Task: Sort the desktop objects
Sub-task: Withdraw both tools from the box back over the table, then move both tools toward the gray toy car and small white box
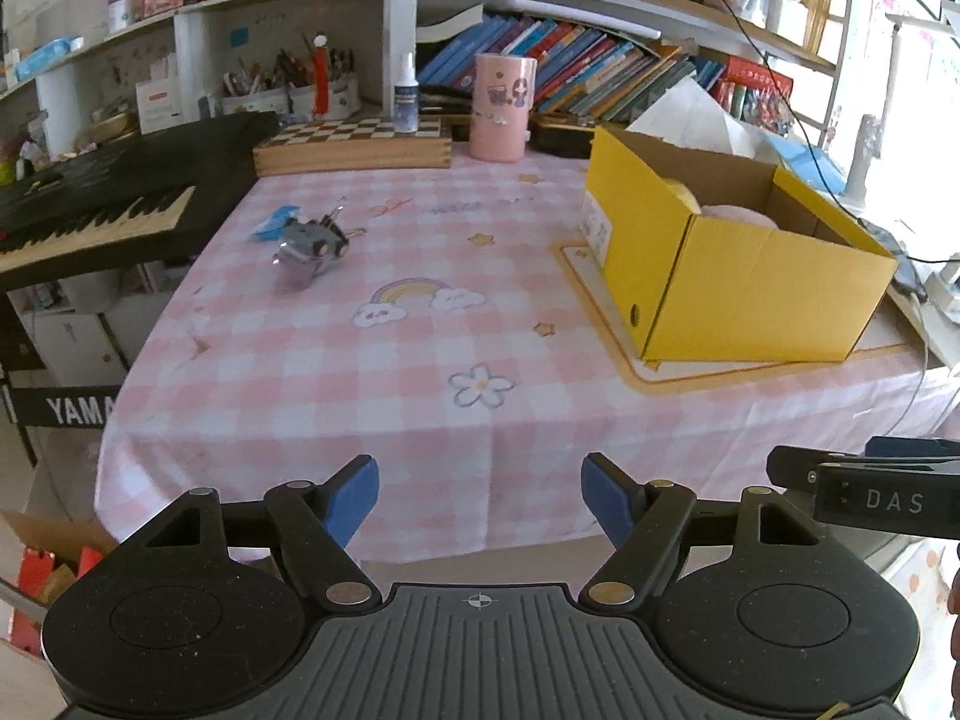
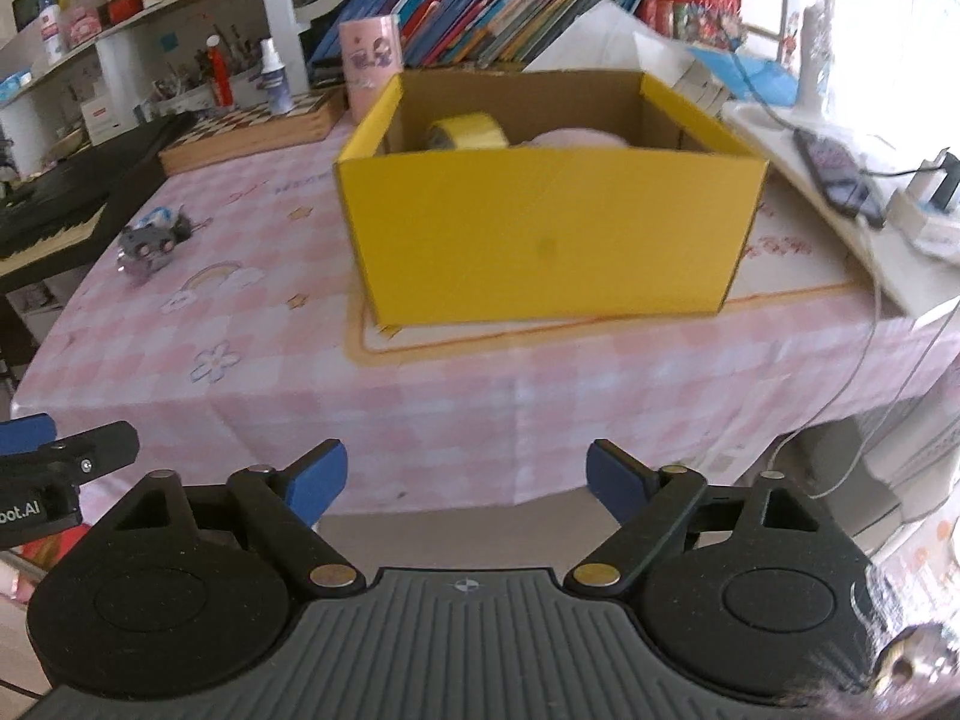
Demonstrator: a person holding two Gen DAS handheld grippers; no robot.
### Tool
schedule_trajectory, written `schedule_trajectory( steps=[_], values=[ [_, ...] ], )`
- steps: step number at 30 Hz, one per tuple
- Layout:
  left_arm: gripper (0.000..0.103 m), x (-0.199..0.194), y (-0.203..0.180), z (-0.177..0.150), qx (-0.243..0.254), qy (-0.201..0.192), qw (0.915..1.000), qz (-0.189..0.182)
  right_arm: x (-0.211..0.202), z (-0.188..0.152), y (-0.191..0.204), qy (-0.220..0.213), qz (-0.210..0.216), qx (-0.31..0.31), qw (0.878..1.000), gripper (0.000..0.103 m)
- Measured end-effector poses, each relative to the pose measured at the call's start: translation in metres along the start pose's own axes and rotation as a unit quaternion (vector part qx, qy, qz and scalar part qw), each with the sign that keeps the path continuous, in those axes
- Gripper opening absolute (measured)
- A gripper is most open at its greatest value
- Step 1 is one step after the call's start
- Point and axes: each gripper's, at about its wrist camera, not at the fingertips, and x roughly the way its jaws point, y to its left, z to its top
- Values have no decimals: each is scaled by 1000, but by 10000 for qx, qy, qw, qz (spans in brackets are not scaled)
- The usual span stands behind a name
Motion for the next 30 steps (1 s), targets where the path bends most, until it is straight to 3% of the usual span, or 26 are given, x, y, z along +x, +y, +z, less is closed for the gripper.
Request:
schedule_trajectory(
  steps=[5,15,30],
  values=[
    [76,-9,13,-7,-32,-5,9999,140,-1,-4,18,108,344,-53,9993,83],
    [76,-29,46,-14,-370,-196,9980,469,-1,-7,60,145,800,-469,9956,70],
    [76,-40,82,-14,-763,-448,9937,683,-6,7,107,-121,1082,-1015,9889,70]
  ],
)
